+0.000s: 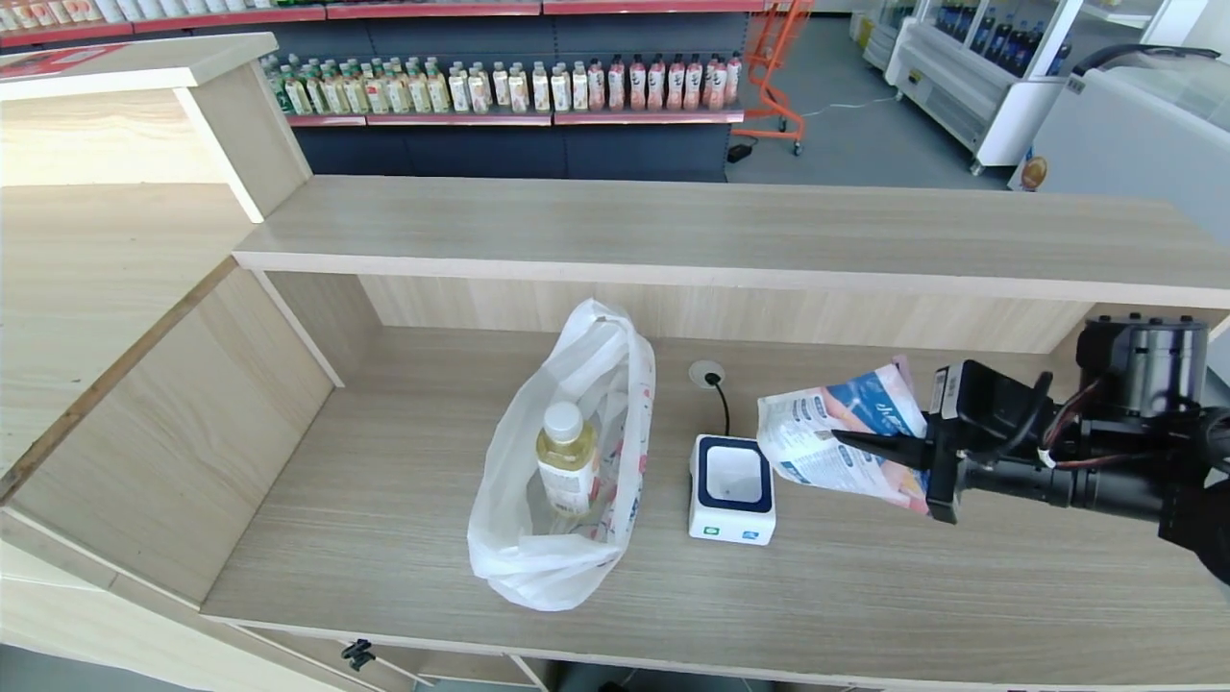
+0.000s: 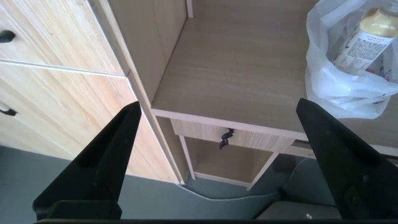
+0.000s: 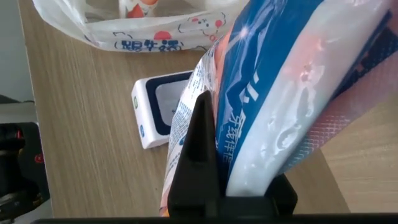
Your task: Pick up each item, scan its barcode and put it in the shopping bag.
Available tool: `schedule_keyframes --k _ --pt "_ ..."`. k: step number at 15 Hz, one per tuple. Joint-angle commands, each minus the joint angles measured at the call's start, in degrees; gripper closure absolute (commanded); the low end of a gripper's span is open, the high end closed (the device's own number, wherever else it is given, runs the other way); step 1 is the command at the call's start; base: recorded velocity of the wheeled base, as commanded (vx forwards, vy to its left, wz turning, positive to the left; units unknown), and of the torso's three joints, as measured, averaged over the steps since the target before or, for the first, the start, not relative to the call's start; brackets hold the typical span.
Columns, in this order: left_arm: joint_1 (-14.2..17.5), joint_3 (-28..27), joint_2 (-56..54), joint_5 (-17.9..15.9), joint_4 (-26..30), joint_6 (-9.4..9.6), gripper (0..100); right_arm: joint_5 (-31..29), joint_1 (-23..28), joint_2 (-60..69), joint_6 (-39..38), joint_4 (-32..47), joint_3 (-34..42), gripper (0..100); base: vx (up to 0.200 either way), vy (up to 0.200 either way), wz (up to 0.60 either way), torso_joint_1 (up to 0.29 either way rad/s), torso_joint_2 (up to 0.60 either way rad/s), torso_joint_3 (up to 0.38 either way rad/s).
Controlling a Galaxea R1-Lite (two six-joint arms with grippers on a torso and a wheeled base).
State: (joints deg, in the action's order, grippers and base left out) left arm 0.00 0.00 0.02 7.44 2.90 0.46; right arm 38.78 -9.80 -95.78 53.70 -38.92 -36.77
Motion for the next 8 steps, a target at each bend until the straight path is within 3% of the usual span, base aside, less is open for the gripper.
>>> schedule_keyframes --k 1,8 --pt "0.0 0.0 -0.02 0.03 0.0 -0.02 0 2.27 -0.13 -4.59 2.46 -0.01 -1.38 100 0.0 0.0 0.0 0.0 0.0 0.0" --pt "0.0 0.0 -0.02 0.03 0.0 -0.02 0 10.26 -0.13 -14.96 14.68 -0.1 -5.95 100 0.0 0.0 0.0 0.0 0.0 0.0"
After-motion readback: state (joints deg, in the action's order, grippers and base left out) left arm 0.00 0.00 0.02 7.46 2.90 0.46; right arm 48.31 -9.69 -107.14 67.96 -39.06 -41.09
